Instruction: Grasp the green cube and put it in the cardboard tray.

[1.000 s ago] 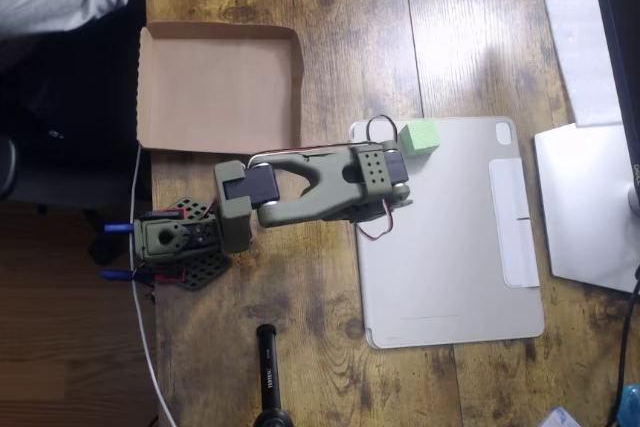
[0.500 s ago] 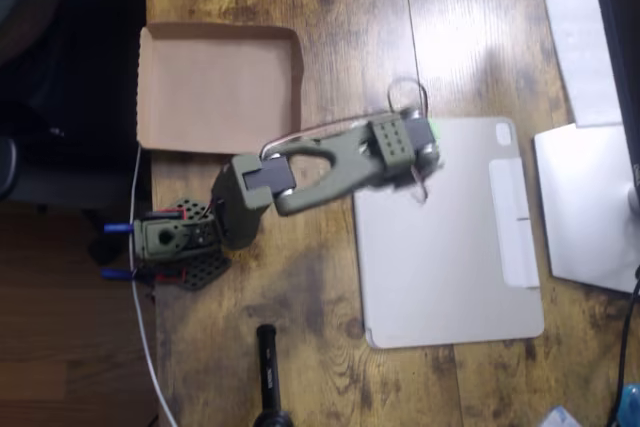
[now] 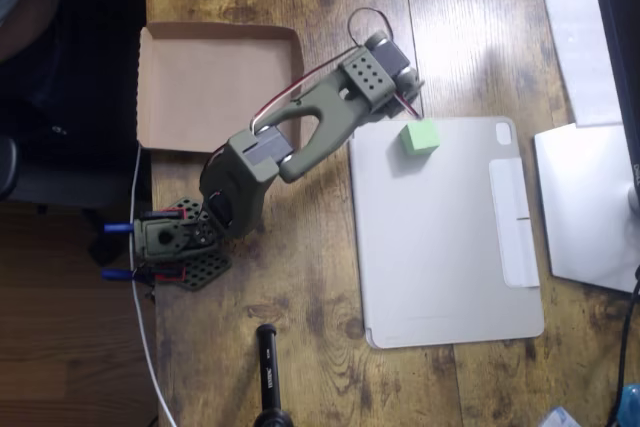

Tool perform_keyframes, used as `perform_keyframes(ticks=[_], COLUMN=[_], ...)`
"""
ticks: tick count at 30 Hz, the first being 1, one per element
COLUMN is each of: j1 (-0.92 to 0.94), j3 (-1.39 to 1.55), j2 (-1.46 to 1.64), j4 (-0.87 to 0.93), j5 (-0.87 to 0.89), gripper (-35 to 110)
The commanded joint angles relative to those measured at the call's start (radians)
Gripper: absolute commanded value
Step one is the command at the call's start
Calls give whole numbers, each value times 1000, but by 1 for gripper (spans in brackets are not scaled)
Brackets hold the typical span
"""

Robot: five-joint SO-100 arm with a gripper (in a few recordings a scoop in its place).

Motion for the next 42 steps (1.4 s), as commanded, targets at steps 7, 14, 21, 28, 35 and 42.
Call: perform_keyframes(ticks=[7, 14, 21, 28, 35, 42], j1=[163, 144, 104, 144, 163, 164], j3=[336, 676, 660, -206, -445, -282], j2=[190, 466, 480, -123, -190, -224], j4=[-368, -626, -591, 67, 232, 229], j5=[-140, -187, -172, -84, -110, -72], gripper=[31, 34, 34, 34, 34, 35])
